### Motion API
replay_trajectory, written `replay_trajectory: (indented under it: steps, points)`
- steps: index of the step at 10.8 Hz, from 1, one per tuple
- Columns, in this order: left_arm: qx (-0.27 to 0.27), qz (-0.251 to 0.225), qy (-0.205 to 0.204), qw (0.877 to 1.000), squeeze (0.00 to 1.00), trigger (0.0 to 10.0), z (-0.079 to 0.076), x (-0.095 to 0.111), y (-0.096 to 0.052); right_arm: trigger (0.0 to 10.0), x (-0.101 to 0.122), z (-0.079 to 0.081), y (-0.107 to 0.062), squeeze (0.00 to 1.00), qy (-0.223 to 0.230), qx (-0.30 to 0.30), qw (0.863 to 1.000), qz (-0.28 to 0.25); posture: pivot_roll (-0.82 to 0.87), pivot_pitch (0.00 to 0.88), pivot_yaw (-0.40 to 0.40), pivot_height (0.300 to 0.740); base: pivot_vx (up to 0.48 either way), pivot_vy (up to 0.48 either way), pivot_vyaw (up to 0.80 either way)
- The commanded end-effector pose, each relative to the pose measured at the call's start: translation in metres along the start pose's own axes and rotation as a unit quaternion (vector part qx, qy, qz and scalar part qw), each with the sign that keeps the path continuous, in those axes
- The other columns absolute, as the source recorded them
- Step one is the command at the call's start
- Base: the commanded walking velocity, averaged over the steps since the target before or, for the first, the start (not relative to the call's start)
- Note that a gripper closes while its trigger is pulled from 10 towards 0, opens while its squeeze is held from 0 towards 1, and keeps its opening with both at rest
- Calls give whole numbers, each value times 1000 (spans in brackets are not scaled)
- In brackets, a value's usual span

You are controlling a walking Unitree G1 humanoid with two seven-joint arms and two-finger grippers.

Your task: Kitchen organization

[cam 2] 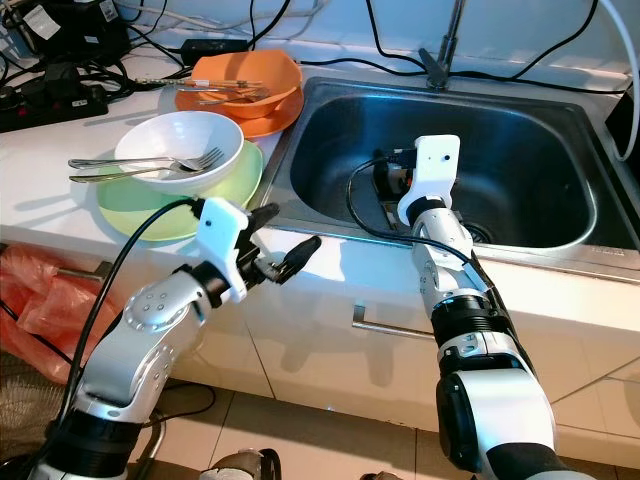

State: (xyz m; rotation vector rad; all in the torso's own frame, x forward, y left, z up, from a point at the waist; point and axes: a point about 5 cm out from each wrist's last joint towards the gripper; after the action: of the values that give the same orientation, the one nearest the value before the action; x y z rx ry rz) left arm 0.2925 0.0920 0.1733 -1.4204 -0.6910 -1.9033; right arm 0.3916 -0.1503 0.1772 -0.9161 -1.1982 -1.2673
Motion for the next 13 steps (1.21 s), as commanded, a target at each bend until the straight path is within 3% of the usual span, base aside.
replay_trajectory:
  steps: [1, 2, 3, 4, 5, 6, 7, 9, 10, 11, 12, 13]
  points:
    - [-1, -2, 13, 1000, 514, 10000, -2, 1, 2, 10000, -3, 2, -2, 271, -5, 8, 1000, 0, 109, 56, 49, 740, 0, 0, 0]
    - [7, -1, 14, 1000, 404, 10000, -1, 0, 1, 10000, -3, 4, -3, 0, 3, 9, 1000, -3, 107, 58, 44, 740, 0, 0, 0]
    - [15, -12, 13, 1000, 529, 10000, 0, 3, 2, 10000, -3, 7, -6, 0, 5, 14, 1000, -7, 110, 57, 41, 740, 0, 0, 0]
    - [33, -28, 13, 999, 1000, 10000, 4, 8, 0, 10000, -3, 12, -10, 0, 5, 24, 1000, -14, 99, 51, 43, 740, 0, 0, 0]
    - [47, -35, 9, 998, 1000, 10000, 6, 9, -2, 10000, -2, 15, -12, 0, -1, 30, 999, -20, 84, 56, 37, 740, 0, 0, 0]
    - [77, -53, 42, 995, 1000, 10000, 10, 15, -3, 10000, 2, 15, -19, 0, -9, 36, 999, -30, 75, 76, 12, 740, 0, 0, 0]
    - [132, -82, 71, 985, 1000, 10000, 18, 26, -7, 10000, 7, 17, -29, 0, -9, 48, 998, -43, 58, 91, 3, 740, 0, 0, 0]
    - [240, -121, 123, 955, 1000, 10000, 34, 44, -21, 10000, 12, 26, -44, 0, -11, 64, 997, -52, 54, 90, -11, 740, 0, 0, 0]
    - [274, -141, 129, 943, 784, 10000, 37, 46, -25, 10000, 10, 33, -45, 0, -15, 74, 996, -48, 46, 89, -4, 740, 0, 0, 0]
    - [293, -125, 128, 939, 769, 10000, 38, 43, -27, 10000, 12, 40, -45, 0, -9, 88, 995, -46, 53, 89, -1, 740, 0, 0, 0]
    - [315, -48, 145, 937, 776, 10000, 56, -14, -40, 10000, 14, 44, -47, 0, -6, 95, 995, -42, 55, 89, 1, 740, 0, 0, 0]
    - [363, -50, 171, 915, 792, 10000, 83, 28, -48, 10000, 13, 43, -49, 0, -6, 94, 995, -37, 55, 90, -1, 740, 0, 0, 0]
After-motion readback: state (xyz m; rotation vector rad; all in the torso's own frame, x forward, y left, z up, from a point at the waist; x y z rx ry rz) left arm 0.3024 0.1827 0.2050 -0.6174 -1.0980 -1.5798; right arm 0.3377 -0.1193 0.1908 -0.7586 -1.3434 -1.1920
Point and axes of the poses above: a point about 5 cm out from each wrist's last joint towards the gripper, its own y axis pointing out of the wrist towards the gripper, its own x axis along the axis of the wrist's last joint, z = x × y, and after that the axes turned 10 degrees about y, right-handed
